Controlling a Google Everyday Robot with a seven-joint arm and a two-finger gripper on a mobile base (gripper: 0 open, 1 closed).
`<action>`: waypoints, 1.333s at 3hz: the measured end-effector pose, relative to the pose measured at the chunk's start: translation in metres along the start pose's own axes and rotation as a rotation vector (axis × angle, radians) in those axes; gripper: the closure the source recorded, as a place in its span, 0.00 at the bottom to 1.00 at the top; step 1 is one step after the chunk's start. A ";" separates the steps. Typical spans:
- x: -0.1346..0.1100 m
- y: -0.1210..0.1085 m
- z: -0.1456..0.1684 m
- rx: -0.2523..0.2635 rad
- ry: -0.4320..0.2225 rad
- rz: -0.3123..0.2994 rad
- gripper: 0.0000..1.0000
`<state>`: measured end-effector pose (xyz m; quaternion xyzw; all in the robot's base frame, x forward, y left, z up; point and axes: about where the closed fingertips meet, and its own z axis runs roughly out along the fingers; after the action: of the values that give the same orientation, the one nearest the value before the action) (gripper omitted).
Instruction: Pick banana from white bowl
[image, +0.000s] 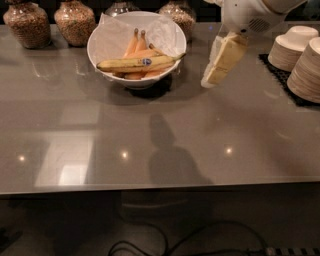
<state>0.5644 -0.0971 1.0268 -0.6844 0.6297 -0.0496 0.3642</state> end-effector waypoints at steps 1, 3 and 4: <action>-0.041 -0.030 0.045 -0.018 -0.081 -0.052 0.00; -0.051 -0.034 0.051 -0.005 -0.087 -0.091 0.00; -0.057 -0.047 0.077 0.029 -0.097 -0.141 0.00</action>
Offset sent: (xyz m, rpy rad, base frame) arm 0.0362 0.0484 0.0004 0.0323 -0.0107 0.0804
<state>0.6319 -0.0151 1.0190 -0.7231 0.5610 -0.0512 0.3997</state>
